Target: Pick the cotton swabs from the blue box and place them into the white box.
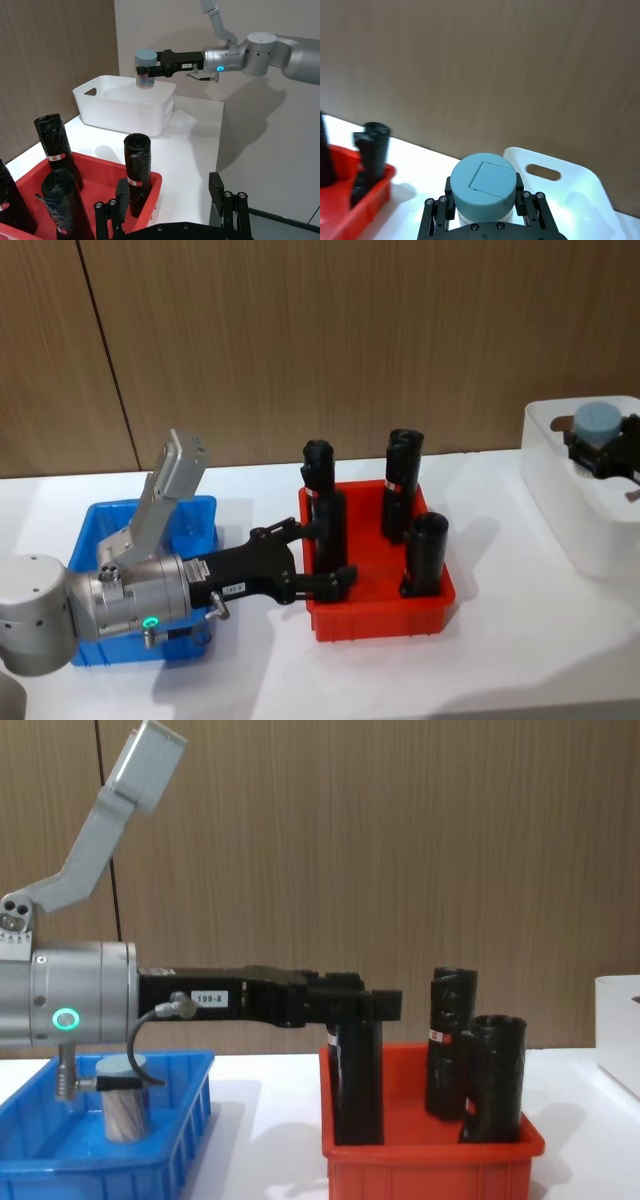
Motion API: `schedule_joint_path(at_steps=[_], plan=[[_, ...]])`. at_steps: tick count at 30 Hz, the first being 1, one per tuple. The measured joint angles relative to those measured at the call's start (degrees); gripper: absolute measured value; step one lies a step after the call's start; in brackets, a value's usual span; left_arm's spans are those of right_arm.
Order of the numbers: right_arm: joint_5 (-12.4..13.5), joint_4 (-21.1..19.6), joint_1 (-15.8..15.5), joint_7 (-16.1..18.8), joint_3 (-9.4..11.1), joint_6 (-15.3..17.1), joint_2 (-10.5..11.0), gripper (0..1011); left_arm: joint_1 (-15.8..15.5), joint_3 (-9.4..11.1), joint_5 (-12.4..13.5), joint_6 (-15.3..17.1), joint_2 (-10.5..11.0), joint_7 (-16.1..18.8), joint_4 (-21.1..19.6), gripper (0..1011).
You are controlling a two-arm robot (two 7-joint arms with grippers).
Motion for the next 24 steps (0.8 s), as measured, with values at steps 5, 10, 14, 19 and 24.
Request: schedule_joint_path(at_steps=[5, 10, 14, 19, 24], plan=[[-0.40, 7.03, 3.99, -1.87, -0.18, -0.91, -1.05, 641, 0.00, 0.00, 0.00, 0.00, 0.00, 0.00, 0.00, 1004], [-0.72, 15.00, 8.21, -3.31, -0.44, -2.23, -2.19, 642, 0.00, 0.00, 0.00, 0.00, 0.00, 0.00, 0.00, 1004], [-0.80, 21.11, 11.35, -4.03, -0.63, -3.48, -2.97, 642, 0.00, 0.00, 0.00, 0.00, 0.00, 0.00, 0.00, 1004], [-0.97, 27.90, 14.82, -4.41, -0.89, -5.12, -3.85, 671, 0.00, 0.00, 0.00, 0.00, 0.00, 0.01, 0.00, 1004], [-1.34, 34.14, 18.03, -4.61, -1.15, -6.97, -4.60, 815, 0.00, 0.00, 0.00, 0.00, 0.00, 0.01, 0.00, 1004]])
